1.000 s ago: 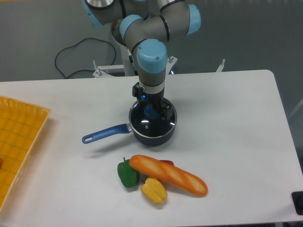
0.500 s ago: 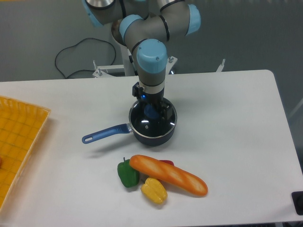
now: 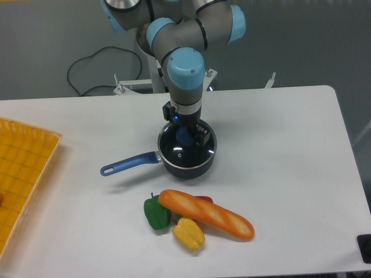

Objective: Open the lid
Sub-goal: 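Close the gripper around the blue lid knob, then lift the glass lid up off the saucepan by its knob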

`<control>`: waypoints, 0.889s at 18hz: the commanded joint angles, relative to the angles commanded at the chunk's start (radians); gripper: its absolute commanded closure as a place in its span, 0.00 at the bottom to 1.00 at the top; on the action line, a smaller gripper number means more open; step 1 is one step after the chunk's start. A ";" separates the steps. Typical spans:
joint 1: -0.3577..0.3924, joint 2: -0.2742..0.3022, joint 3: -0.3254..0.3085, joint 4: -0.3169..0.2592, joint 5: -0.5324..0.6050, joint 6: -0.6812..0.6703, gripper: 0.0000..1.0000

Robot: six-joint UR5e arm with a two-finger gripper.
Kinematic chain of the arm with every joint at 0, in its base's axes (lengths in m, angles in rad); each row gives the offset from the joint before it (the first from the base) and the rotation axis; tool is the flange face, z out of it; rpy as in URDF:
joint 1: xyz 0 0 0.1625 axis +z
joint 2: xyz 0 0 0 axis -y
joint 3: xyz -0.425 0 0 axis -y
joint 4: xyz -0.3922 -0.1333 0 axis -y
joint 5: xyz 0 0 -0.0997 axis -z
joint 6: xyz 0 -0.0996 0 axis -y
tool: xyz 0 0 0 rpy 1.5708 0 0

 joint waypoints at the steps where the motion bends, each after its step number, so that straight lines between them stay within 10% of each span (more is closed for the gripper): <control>1: 0.000 0.000 0.000 0.000 0.000 0.000 0.38; 16: 0.014 -0.002 0.080 -0.067 0.003 0.014 0.45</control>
